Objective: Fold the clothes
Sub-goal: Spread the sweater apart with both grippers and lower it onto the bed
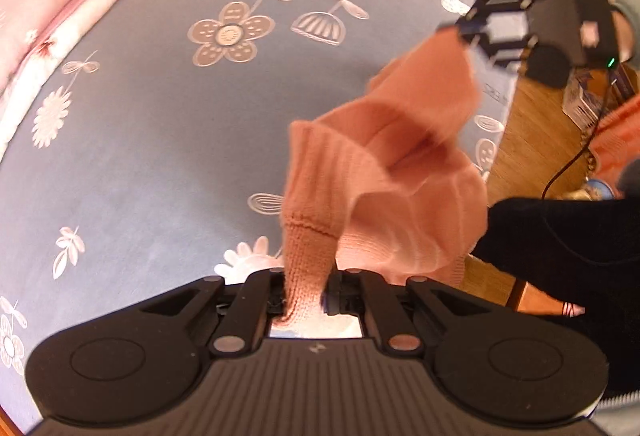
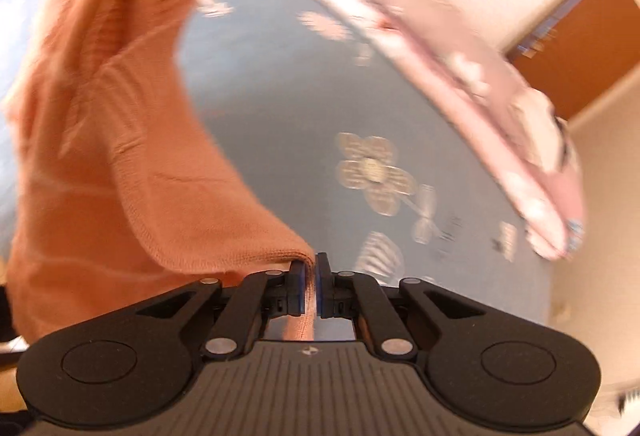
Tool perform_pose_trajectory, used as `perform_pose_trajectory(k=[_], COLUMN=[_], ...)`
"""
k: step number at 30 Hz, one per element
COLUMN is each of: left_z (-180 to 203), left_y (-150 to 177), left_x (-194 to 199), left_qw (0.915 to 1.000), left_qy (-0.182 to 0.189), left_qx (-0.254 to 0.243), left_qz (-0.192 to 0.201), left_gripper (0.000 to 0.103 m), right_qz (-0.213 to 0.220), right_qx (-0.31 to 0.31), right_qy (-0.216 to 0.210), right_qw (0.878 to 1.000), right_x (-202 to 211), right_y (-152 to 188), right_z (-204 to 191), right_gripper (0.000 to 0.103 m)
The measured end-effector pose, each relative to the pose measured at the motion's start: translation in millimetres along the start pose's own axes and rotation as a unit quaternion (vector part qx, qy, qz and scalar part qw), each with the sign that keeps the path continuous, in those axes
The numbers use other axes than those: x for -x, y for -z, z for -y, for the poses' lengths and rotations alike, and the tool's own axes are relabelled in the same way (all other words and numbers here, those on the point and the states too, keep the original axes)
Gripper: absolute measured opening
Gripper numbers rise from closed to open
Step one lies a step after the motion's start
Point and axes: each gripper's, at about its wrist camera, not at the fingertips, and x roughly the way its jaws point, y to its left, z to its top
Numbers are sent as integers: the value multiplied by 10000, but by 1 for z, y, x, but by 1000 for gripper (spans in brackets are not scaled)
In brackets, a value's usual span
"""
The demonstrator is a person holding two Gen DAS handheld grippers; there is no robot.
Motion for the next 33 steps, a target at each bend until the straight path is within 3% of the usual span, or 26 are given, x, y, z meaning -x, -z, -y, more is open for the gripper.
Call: perform_pose_trajectory(k=[4,7,14,22,24,25,27,28,29,31,33], left_z=[-10,-21,-57,-89,-96,-98,-101,-101,-101,-94,-79], left_y=[2,-2,-25,-74,-80,-81,-76,-72,-68,-54,-35], left_x=[-2,-16,-62,-122,-146,-159,-180,-189,-198,-202,-200], left_qw=[9996,9990,9923,9723,9681,9664,9603,9569,9535,9507,9517], left_qy=[-257,-415,-1053,-1964,-2065,-2075,-2135,-2173,-2203,-2103,-1746], left_qx=[-73,141,594,1161,1318,1420,1702,1833,1962,2180,2408], left_qz=[84,104,265,504,525,538,567,589,611,663,765], left_gripper=[3,4,6,7,10,13,28,37,39,40,42], right_qz=[-7,-78,-192,-205,-249,-278,-311,-360,-393,-457,-555], right_qx=[-145,-197,-325,-378,-367,-315,-293,-329,-445,-738,-1021], right_qy=[367,502,889,1265,1204,1189,1007,871,724,436,151], right_qw=[9992,9985,9953,9910,9917,9920,9940,9950,9956,9953,9931], right_x=[-7,-22,-94,-154,-176,-187,-199,-202,-202,-194,-182], right_y=[1,0,-16,-32,-29,-26,-19,-15,-10,4,22], right_z=[27,49,86,95,87,81,70,66,63,60,56], right_gripper=[6,6,6,6,16,33,51,51,51,56,57])
